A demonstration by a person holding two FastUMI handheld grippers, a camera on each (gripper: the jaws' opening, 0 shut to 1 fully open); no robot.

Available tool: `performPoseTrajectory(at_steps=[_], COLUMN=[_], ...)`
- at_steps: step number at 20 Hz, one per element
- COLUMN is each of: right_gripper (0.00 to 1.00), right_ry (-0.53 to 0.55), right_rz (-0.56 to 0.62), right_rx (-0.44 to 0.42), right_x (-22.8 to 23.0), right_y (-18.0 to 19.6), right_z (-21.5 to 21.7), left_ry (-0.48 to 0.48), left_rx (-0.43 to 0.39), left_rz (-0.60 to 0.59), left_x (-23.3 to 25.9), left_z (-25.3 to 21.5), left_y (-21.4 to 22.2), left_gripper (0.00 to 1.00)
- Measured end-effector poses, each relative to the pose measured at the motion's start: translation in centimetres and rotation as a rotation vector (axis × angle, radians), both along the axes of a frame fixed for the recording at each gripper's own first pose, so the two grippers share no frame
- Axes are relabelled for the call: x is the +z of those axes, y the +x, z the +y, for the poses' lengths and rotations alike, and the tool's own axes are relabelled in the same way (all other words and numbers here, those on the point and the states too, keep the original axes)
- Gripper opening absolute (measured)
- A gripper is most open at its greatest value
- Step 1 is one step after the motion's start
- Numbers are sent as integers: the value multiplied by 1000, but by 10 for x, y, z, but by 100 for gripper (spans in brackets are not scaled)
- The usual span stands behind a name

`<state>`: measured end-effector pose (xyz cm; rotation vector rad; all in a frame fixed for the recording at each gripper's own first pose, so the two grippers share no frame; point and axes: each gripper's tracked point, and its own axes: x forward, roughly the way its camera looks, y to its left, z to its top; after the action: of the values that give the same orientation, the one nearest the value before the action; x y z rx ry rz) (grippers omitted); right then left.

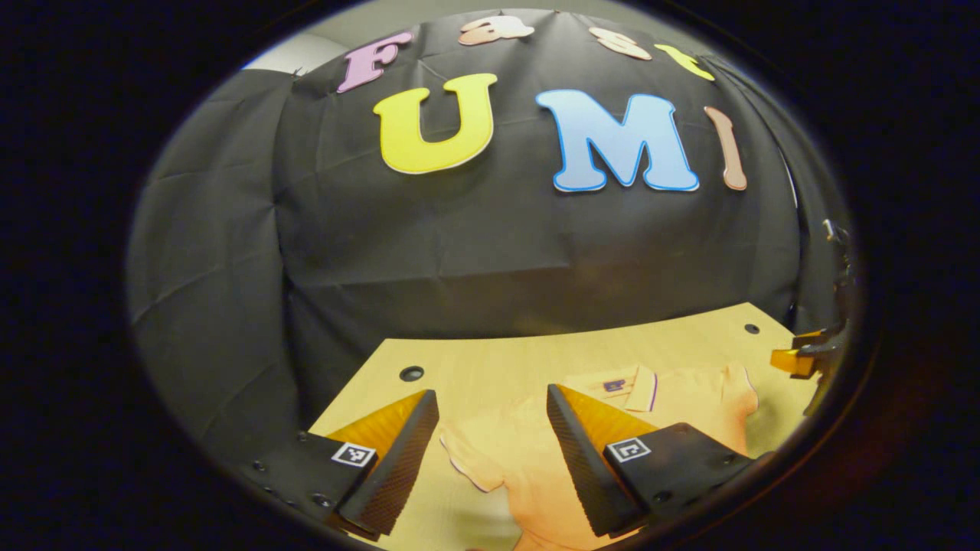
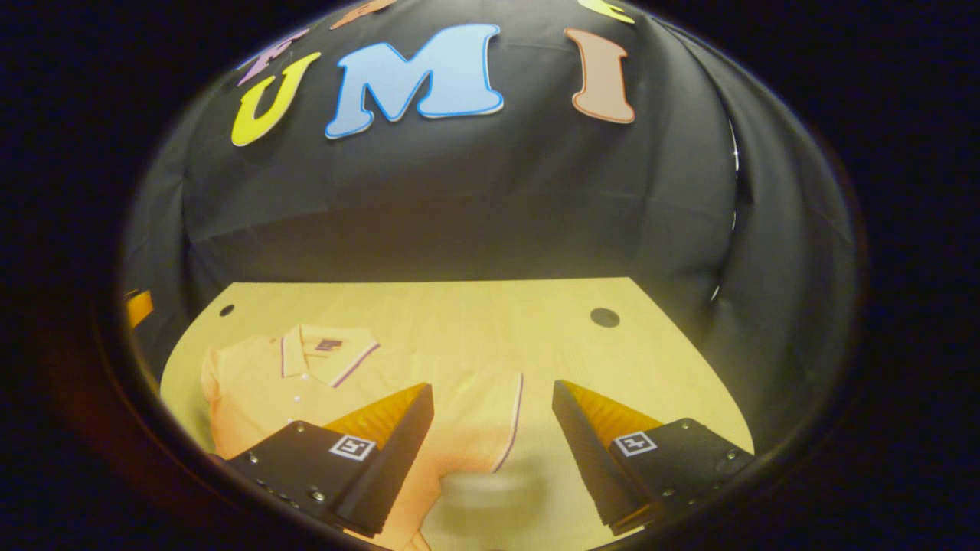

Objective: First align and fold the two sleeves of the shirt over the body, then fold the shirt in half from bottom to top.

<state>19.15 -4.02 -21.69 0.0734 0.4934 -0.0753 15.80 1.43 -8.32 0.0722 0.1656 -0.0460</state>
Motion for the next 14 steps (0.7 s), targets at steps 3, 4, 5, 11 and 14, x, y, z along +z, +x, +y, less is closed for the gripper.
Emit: performPoseTrajectory(at_steps=[3,4,5,11,14], right_gripper=[98,97,97,98,97], right_ry=[-9,-4,2,45,69], right_rz=[81,107,129,235,259], right_rx=[22,30,38,38,35], right_x=[-36,-46,-55,-95,-105], right_y=[9,10,11,12,17], right_z=[3,5,7,12,12], left_ry=[-13,-18,-23,-32,-39], left_rx=[-2,-3,-2,11,15], left_rz=[3,6,9,13,16], left_x=[0,0,0,-2,-4], left_z=[-6,-8,-9,-2,0], left_y=[-3,-4,-5,-11,-13], left_gripper=[95,95,95,95,94])
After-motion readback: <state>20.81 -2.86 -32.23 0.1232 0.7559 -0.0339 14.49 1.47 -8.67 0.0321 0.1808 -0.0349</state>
